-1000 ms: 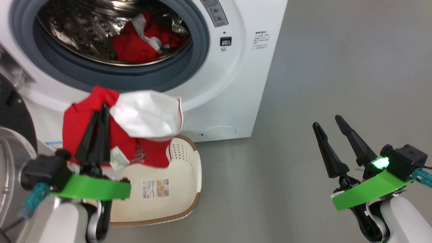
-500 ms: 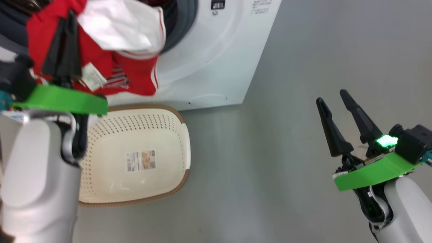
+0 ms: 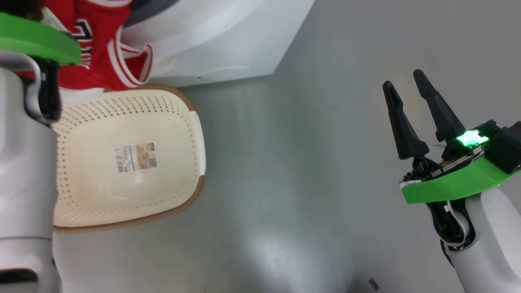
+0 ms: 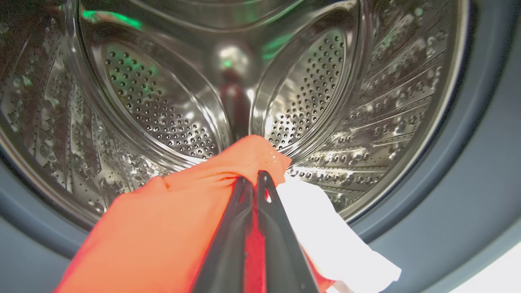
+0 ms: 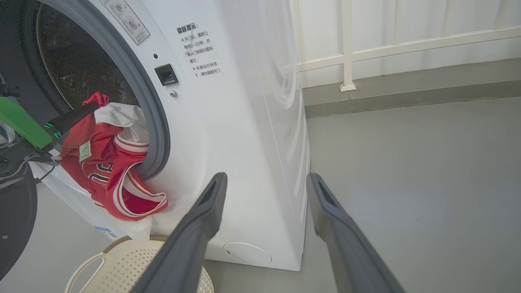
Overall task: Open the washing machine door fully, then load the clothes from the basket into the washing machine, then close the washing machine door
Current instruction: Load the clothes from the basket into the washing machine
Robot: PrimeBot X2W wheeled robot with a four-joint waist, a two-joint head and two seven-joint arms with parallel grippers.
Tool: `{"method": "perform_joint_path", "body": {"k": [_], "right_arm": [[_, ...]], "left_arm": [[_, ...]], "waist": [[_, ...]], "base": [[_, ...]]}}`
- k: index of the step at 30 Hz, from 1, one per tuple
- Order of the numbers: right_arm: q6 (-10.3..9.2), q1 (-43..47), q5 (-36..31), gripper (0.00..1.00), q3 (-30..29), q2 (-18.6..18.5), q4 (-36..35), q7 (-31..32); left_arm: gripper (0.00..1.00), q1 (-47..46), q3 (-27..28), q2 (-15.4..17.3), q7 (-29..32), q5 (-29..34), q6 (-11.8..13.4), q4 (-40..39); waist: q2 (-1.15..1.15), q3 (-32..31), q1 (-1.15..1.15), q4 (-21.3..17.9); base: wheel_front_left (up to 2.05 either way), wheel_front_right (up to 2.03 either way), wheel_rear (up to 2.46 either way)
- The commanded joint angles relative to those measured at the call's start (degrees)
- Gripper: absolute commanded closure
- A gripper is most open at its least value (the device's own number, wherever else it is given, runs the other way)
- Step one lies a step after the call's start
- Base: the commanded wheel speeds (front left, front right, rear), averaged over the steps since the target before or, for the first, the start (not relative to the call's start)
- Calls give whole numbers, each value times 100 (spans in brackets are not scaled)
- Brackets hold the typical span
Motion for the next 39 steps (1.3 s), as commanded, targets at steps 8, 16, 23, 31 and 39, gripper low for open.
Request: {"method": "perform_joint_path", "body": {"k": [8,16,23,31,39], "right_arm": [[9,44,65,0,85,38,-149,-27],[9,-8,53,0,99,140,-199,-27],[9,-38,33,0,102,216,-171,-27],[9,-27,34,0,126,177,-117,-27],[9,-75,46,0,150,106,-125,-27]], "left_arm": [[100,-785,134,381,-100,227,-67,429],[100,-1538,279,589,-103,388,13,580],[100,-1512,517,467,-103,686,178,-114],[0,-1378,568,318,-104,749,308,673],[0,-1176,628,257,-104,765,171,649]], "waist": [[0,670,0,-404],[0,984,0,-619],[0,1024,0,-670],[0,921,0,-593],[0,848,0,-420]], "base": [[0,0,0],[0,0,0],[0,0,0],[0,0,0],[0,0,0]]}}
